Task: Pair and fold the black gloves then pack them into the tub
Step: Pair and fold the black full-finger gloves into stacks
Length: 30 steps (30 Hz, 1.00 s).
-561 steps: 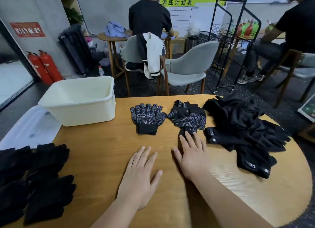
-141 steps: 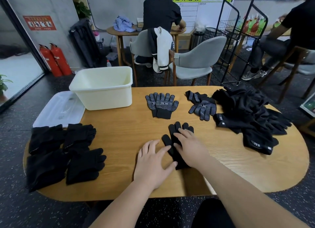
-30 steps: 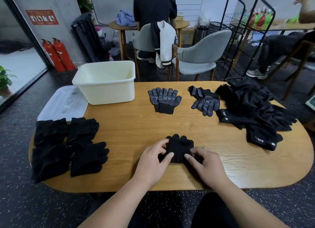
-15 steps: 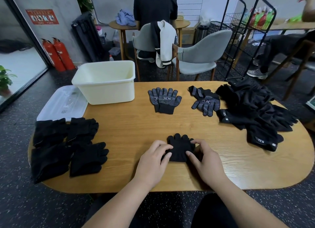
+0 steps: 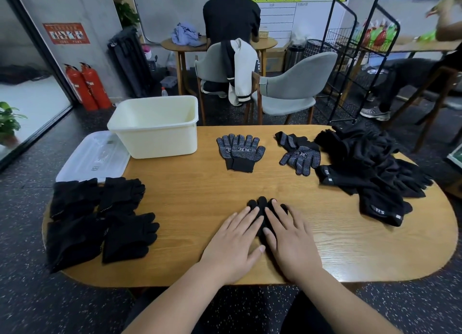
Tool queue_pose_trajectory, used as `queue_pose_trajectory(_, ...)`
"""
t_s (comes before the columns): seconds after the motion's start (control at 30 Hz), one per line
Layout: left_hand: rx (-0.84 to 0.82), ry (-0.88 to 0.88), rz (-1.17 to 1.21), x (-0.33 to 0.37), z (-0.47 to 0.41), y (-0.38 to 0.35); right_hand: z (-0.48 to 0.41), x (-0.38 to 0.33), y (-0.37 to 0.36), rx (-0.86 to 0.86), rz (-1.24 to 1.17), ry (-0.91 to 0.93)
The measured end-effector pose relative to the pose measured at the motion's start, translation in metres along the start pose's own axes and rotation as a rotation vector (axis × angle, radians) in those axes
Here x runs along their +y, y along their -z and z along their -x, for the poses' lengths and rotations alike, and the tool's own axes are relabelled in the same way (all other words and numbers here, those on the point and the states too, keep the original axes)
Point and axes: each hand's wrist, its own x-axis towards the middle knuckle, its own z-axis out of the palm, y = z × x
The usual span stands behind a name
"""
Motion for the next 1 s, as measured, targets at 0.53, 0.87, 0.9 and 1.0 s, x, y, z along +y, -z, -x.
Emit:
queue_pose_trajectory(0.53, 0.172, 0.148, 0.011, 0.001, 0.008, -0.001, 0.004, 0.006, 0.002, 0.154, -0.176, 0.034)
queue_pose_trajectory(0.87, 0.312, 0.362, 0.139, -0.018, 0.035, 0.006, 0.005, 0.001, 0.003, 0.101, -0.247, 0.223)
queue_pose_trajectory(0.9, 0.315, 0.393, 0.135, -0.020, 0.038, 0.008, 0.003, -0.002, 0.003, 0.107, -0.250, 0.207)
queue_pose_trajectory(1.0, 0.271, 0.507, 0.134, -0.028, 0.048, 0.016, -0.001, -0.018, 0.004, 0.104, -0.236, 0.153)
